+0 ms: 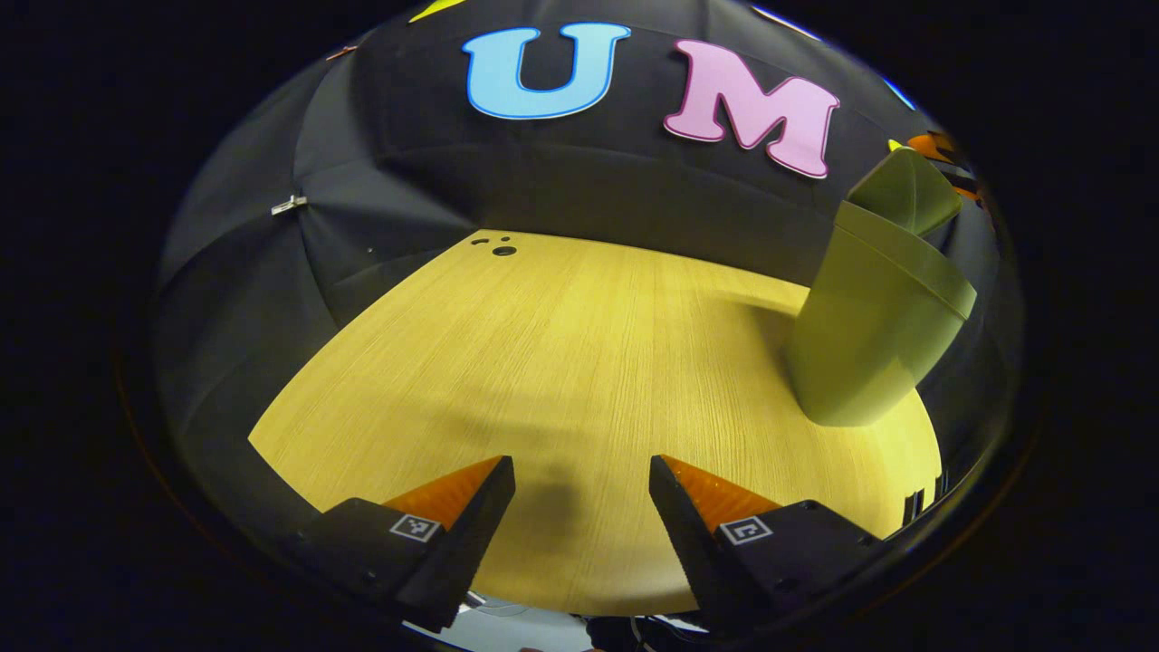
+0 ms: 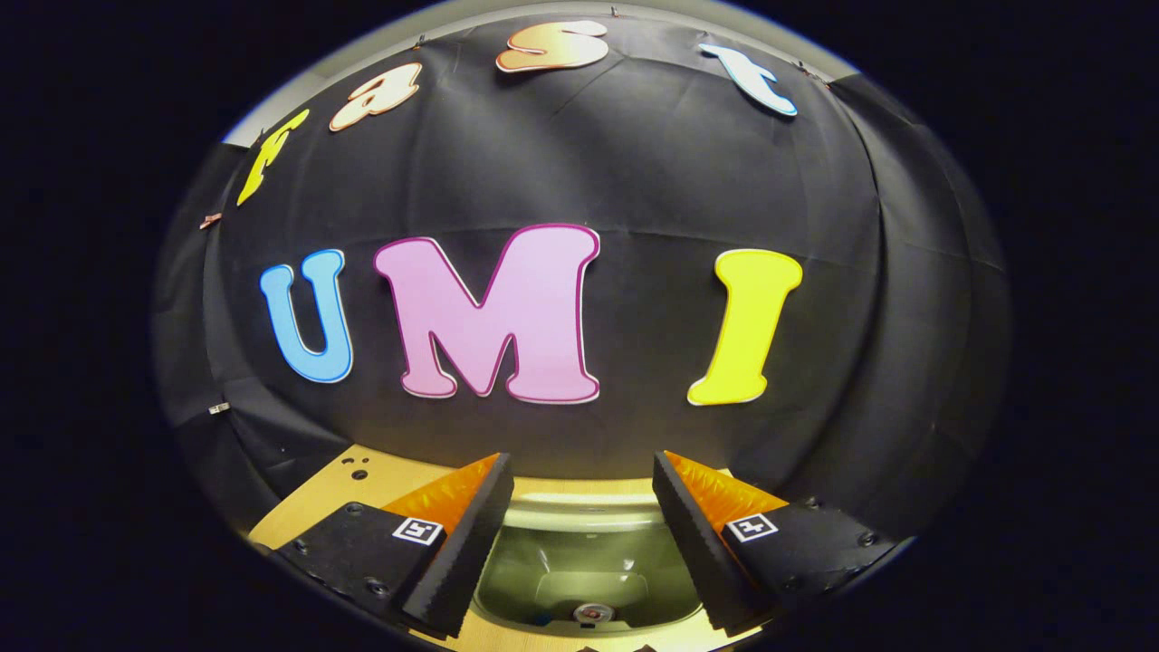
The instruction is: Press the lid of the desktop garbage bin to open it, pick up the crumpled paper on the desktop and throw it into the bin, then pick up the pop can on the desktop and drop it into the bin, and finally close the garbage bin lid.
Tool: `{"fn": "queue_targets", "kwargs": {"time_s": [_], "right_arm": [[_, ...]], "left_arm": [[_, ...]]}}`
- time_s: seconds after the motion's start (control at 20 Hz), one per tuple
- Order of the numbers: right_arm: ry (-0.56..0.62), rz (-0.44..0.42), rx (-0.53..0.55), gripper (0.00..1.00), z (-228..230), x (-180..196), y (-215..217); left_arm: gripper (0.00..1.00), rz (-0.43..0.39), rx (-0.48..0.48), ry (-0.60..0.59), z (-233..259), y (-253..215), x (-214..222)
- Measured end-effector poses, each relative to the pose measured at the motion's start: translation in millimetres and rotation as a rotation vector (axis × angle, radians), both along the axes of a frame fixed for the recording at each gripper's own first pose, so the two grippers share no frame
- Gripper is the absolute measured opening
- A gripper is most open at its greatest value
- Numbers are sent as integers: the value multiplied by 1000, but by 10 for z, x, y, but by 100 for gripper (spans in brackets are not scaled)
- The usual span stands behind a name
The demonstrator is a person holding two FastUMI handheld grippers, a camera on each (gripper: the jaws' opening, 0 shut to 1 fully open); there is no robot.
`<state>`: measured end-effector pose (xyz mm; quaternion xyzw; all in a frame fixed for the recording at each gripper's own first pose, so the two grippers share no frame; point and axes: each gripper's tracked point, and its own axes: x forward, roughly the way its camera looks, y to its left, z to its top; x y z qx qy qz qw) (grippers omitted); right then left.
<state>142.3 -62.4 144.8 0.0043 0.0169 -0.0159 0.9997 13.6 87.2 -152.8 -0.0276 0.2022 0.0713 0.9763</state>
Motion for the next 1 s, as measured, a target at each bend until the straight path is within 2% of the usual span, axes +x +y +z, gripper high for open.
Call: {"fn": "queue_targets", "kwargs": {"time_s": [0.2,0.6,0.75,1.0], "right_arm": [[71,-8,31,97,-431,-115,-13],[154,-44,20,98,-1054,-220,-49],[179,-49,24,98,-1196,-246,-36],[136,-45,17,99,-1191,-252,-31]], "left_arm": [[96,-21,18,16,-86,26,-120],[96,-44,18,2,-101,86,-262],[96,-69,25,-24,-43,91,-314],[96,-92,48,-9,-103,87,-366]]}}
